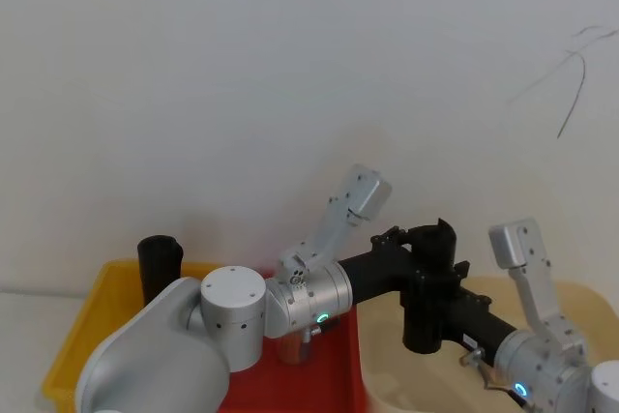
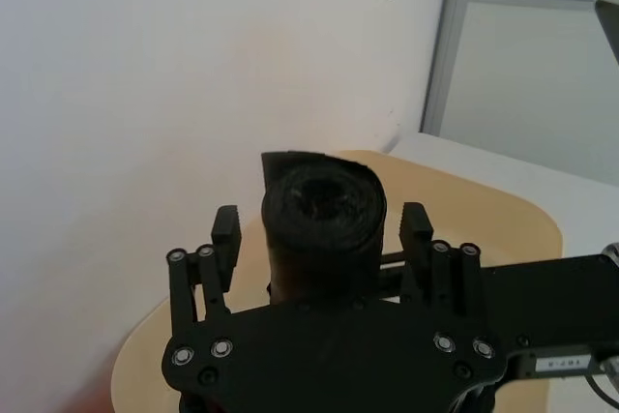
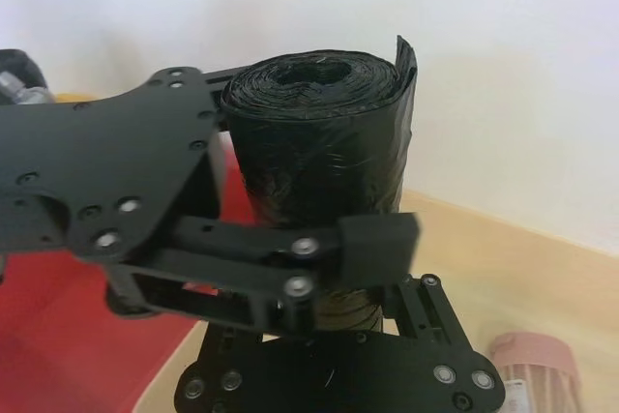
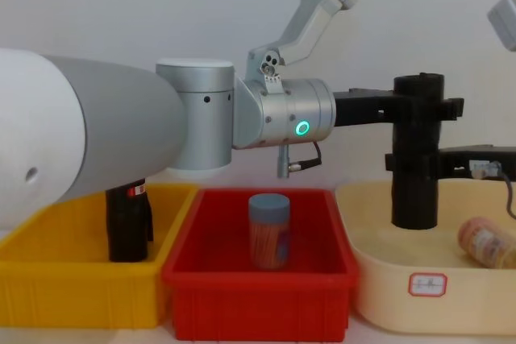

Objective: Pick up the garbage bag with the one hand and transfer it to the other hand.

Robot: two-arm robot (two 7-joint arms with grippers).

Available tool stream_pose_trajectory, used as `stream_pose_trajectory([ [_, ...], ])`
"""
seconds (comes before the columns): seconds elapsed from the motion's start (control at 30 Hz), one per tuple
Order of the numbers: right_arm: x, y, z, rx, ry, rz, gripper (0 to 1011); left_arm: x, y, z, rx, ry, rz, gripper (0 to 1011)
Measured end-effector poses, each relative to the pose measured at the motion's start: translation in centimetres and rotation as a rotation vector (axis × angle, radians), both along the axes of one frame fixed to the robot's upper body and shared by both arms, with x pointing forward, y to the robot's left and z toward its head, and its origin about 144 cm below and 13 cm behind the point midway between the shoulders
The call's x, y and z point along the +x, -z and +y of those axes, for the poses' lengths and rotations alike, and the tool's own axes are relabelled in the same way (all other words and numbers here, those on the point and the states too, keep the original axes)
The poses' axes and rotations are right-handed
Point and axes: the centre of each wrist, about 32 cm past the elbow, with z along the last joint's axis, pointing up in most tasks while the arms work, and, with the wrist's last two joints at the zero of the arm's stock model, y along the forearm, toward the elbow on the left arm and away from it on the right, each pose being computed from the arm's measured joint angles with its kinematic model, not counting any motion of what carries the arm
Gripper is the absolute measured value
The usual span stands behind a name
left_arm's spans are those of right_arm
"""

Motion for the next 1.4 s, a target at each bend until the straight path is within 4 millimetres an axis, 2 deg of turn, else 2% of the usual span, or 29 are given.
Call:
stream_pose_trajectory([
  [0.23,-0.1,-0.2,-0.8,-0.004,0.055,-0.015,557,0.0,0.0,0.0,0.0,0.0,0.0,1002],
  [0.57,0.0,-0.8,-3.3,-0.006,0.155,-0.037,559,0.0,0.0,0.0,0.0,0.0,0.0,1002],
  [0.67,0.0,-1.0,-3.9,-0.005,0.176,-0.043,619,0.0,0.0,0.0,0.0,0.0,0.0,1001],
  [0.8,0.1,-1.1,-4.5,-0.004,0.198,-0.047,773,0.0,0.0,0.0,0.0,0.0,0.0,1001],
  [1.0,0.1,-1.3,-5.1,-0.002,0.218,-0.052,944,0.0,0.0,0.0,0.0,0.0,0.0,1001],
  [1.13,0.1,-1.4,-5.3,-0.002,0.227,-0.053,1001,0.0,0.0,0.0,0.0,0.0,0.0,1001],
  [1.4,0.1,-1.4,-5.6,-0.002,0.237,-0.055,1000,0.0,0.0,0.0,0.0,0.0,0.0,1001],
])
